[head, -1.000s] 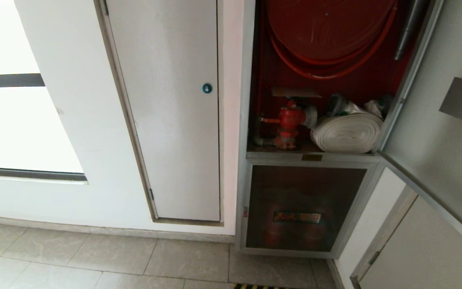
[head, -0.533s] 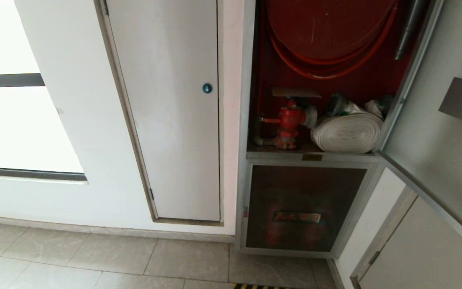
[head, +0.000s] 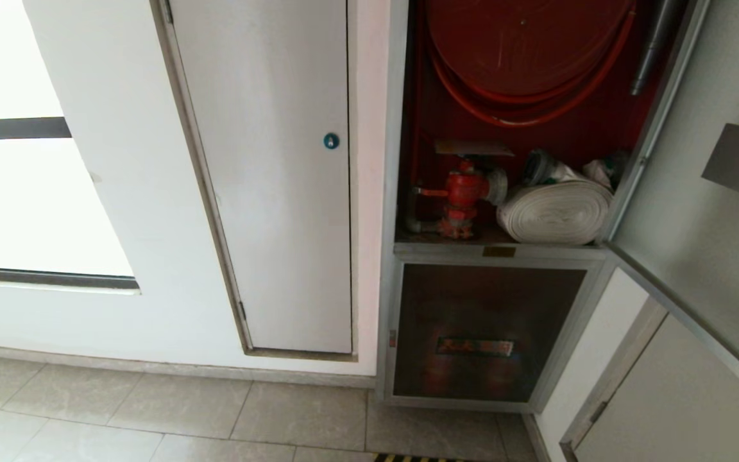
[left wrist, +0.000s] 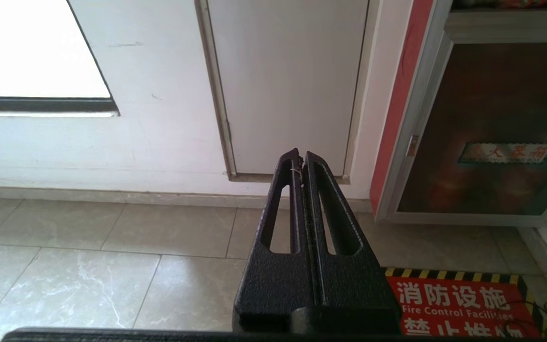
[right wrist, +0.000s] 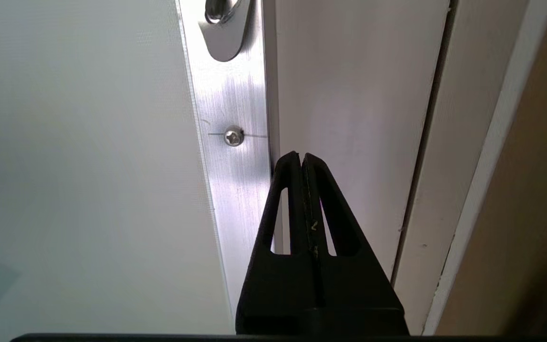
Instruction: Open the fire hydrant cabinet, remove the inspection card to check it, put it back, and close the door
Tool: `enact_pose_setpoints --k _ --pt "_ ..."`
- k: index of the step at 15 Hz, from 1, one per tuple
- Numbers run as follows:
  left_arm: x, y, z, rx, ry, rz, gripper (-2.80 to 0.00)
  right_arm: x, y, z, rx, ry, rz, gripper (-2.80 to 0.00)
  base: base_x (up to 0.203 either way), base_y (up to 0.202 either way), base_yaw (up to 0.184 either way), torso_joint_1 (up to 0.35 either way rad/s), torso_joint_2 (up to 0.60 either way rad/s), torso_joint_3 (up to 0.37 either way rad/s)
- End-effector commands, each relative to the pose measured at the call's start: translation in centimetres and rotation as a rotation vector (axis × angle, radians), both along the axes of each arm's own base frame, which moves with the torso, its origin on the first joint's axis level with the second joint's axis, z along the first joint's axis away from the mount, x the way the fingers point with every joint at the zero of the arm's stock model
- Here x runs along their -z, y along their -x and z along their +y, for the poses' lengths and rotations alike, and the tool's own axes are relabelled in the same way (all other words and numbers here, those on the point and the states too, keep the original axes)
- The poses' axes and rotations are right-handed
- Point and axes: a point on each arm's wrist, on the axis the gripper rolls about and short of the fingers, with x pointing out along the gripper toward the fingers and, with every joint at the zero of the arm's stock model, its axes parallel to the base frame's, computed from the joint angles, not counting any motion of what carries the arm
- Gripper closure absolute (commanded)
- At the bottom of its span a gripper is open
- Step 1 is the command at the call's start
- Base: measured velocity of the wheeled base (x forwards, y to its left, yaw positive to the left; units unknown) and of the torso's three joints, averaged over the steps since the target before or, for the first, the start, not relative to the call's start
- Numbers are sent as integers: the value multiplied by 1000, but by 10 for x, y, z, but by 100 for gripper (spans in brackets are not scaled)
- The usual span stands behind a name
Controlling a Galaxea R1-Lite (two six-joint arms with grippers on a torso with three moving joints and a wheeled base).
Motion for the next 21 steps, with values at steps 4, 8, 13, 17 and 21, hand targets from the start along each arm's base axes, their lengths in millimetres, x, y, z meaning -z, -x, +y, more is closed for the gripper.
enact_pose_setpoints --k 4,8,13,17,21 --pt "0 0 0 0 0 2 0 7 -8 -4 -91 -2 45 0 0 0 0 0 0 0" --pt "0 0 0 0 -2 2 0 12 -12 -3 -210 -14 70 0 0 0 0 0 0 0" --pt "0 0 0 0 -2 2 0 10 -3 10 -293 0 49 0 0 0 0 0 0 0" --pt "0 0 0 0 0 2 0 18 7 18 -313 -7 65 0 0 0 0 0 0 0" --pt "0 0 0 0 0 2 0 21 24 35 -335 6 60 0 0 0 0 0 0 0"
